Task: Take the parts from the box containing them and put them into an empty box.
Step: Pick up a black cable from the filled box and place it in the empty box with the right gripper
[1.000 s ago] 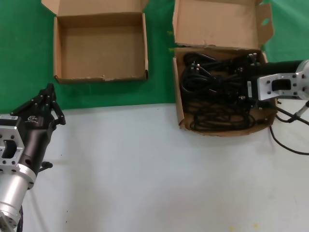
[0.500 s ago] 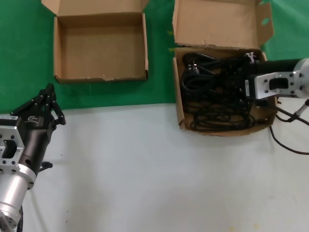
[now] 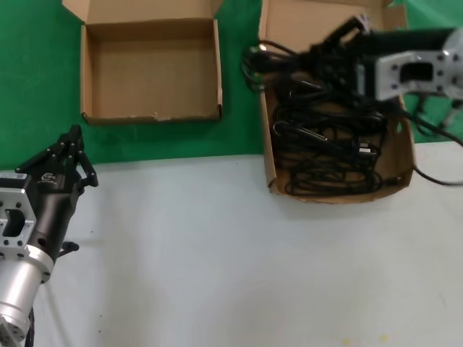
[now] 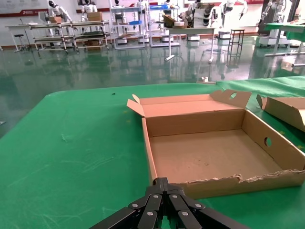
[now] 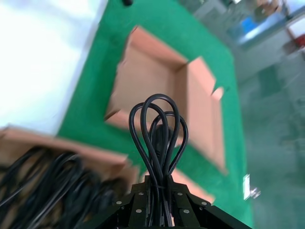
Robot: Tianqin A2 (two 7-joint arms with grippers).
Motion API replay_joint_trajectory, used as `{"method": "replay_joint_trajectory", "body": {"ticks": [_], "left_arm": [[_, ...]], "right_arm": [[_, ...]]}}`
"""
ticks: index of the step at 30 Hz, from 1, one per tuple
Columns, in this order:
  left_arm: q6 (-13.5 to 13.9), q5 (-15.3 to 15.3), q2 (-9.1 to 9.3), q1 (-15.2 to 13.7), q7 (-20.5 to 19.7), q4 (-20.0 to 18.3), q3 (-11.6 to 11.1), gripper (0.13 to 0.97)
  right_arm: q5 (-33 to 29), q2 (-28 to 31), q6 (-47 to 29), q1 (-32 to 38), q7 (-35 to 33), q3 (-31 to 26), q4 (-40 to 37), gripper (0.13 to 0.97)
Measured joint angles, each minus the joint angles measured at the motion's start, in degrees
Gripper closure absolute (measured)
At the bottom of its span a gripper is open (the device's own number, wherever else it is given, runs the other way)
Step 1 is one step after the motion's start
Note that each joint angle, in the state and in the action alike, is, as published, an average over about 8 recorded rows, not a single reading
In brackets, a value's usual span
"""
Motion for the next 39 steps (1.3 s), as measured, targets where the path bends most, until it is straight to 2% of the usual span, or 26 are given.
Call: {"method": "replay_joint_trajectory", "body": {"ticks": [6, 12, 26, 33, 39], "left_arm": [[0.00, 0.00, 0.00, 0.00, 0.00, 0.00, 0.00, 0.952], [0.00, 0.00, 0.00, 0.00, 0.00, 0.00, 0.00, 0.952], [0.00, 0.00, 0.00, 0.00, 0.00, 0.00, 0.00, 0.952], [0.00, 0.00, 0.00, 0.00, 0.00, 0.00, 0.00, 0.952], [0.00, 0.00, 0.00, 0.00, 0.00, 0.00, 0.00, 0.952]], "right_arm": [[-2.24, -4.63, 0.93, 2.28, 1.39, -1.10, 2.07, 0.887], [-4.91, -10.95, 3.32, 3.59, 1.23, -3.26, -0.38, 0.888], [-6.02, -25.35, 13.31, 6.70, -5.95, -7.20, -19.03, 0.889], [-3.50, -29.38, 18.45, 7.56, -12.95, -8.16, -28.44, 0.877], [0.32, -30.51, 21.36, 7.36, -17.43, -7.34, -31.16, 0.843]]}}
